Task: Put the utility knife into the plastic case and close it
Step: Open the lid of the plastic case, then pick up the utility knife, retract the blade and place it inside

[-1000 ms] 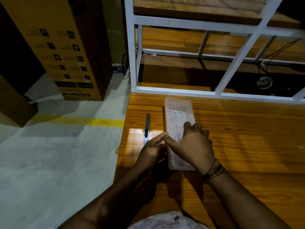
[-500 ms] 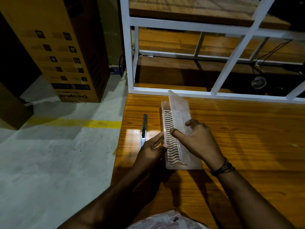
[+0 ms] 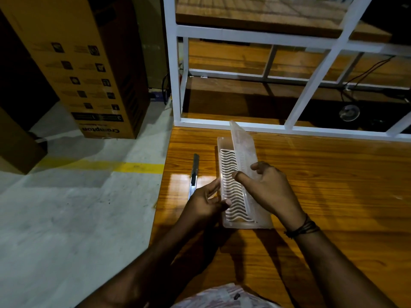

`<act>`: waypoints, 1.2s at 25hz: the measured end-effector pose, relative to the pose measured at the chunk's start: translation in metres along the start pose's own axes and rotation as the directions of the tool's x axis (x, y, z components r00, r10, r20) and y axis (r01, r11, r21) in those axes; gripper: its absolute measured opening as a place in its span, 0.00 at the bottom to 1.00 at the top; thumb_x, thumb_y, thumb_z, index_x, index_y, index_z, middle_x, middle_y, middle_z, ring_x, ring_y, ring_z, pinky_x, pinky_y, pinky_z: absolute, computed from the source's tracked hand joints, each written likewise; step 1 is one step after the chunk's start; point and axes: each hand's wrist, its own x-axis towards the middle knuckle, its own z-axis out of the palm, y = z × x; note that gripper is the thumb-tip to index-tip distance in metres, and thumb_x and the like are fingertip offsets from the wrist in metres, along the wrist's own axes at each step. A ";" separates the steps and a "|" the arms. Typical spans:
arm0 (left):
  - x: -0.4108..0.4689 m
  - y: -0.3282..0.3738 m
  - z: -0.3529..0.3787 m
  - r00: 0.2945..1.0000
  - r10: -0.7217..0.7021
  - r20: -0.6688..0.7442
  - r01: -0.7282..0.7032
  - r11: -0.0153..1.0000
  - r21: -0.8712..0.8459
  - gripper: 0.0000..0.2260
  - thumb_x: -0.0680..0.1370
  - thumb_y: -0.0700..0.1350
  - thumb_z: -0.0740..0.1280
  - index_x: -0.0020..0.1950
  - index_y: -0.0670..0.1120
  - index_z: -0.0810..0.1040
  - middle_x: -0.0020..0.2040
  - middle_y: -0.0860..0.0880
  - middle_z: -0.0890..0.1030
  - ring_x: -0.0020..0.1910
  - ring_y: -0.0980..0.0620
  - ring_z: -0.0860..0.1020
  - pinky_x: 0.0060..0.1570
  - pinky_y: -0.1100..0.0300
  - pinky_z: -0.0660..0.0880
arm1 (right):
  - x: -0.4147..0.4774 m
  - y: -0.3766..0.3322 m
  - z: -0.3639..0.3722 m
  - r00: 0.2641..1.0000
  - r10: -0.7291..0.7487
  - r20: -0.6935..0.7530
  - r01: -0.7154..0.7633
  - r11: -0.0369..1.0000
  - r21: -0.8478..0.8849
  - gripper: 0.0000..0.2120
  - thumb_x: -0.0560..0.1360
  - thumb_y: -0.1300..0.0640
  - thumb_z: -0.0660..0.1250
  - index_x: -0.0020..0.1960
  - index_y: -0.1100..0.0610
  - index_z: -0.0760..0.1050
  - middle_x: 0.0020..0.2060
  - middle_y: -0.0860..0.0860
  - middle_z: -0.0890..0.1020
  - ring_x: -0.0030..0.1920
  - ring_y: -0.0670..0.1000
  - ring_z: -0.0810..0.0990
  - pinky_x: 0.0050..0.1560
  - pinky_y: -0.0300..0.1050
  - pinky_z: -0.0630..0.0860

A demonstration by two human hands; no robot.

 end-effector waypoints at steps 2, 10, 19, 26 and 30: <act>-0.002 0.001 0.000 1.000 0.012 -0.002 -0.012 1.000 0.000 0.29 0.77 0.41 0.76 0.77 0.48 0.73 0.72 0.50 0.80 0.69 0.51 0.80 0.69 0.47 0.78 | -0.001 -0.001 -0.010 0.999 0.015 0.035 -0.017 0.999 0.051 0.28 0.74 0.37 0.67 0.67 0.54 0.77 0.61 0.51 0.81 0.59 0.54 0.80 0.48 0.42 0.72; -0.003 0.009 -0.010 0.999 0.026 -0.026 -0.025 0.999 0.028 0.26 0.77 0.35 0.74 0.75 0.43 0.74 0.72 0.46 0.80 0.62 0.61 0.83 0.55 0.66 0.81 | 0.020 0.034 -0.059 0.997 -0.045 -0.067 0.041 0.997 -0.062 0.09 0.80 0.54 0.61 0.49 0.54 0.80 0.39 0.52 0.84 0.38 0.54 0.84 0.39 0.55 0.82; -0.010 0.012 -0.017 0.999 0.012 -0.033 -0.009 0.997 0.083 0.24 0.78 0.38 0.74 0.73 0.46 0.77 0.70 0.50 0.81 0.66 0.58 0.81 0.55 0.67 0.81 | 0.040 0.109 -0.029 0.980 0.102 -0.170 -0.134 0.972 -0.191 0.17 0.79 0.59 0.64 0.67 0.59 0.73 0.52 0.60 0.83 0.48 0.59 0.81 0.48 0.57 0.80; -0.016 0.012 -0.024 0.971 -0.124 -0.203 0.153 0.979 0.133 0.15 0.77 0.43 0.76 0.63 0.50 0.83 0.59 0.50 0.86 0.49 0.52 0.87 0.47 0.45 0.87 | 0.038 0.116 -0.015 0.977 0.137 -0.163 -0.189 0.912 -0.365 0.14 0.79 0.56 0.65 0.60 0.62 0.76 0.60 0.63 0.76 0.62 0.64 0.74 0.60 0.59 0.75; -0.021 0.006 -0.041 0.873 0.064 -0.483 0.187 0.871 0.454 0.04 0.76 0.48 0.76 0.43 0.50 0.83 0.39 0.51 0.86 0.39 0.49 0.86 0.42 0.49 0.85 | 0.038 0.106 -0.019 0.974 0.067 -0.218 -0.127 0.954 -0.271 0.15 0.78 0.57 0.67 0.64 0.60 0.77 0.62 0.63 0.76 0.60 0.63 0.76 0.56 0.55 0.75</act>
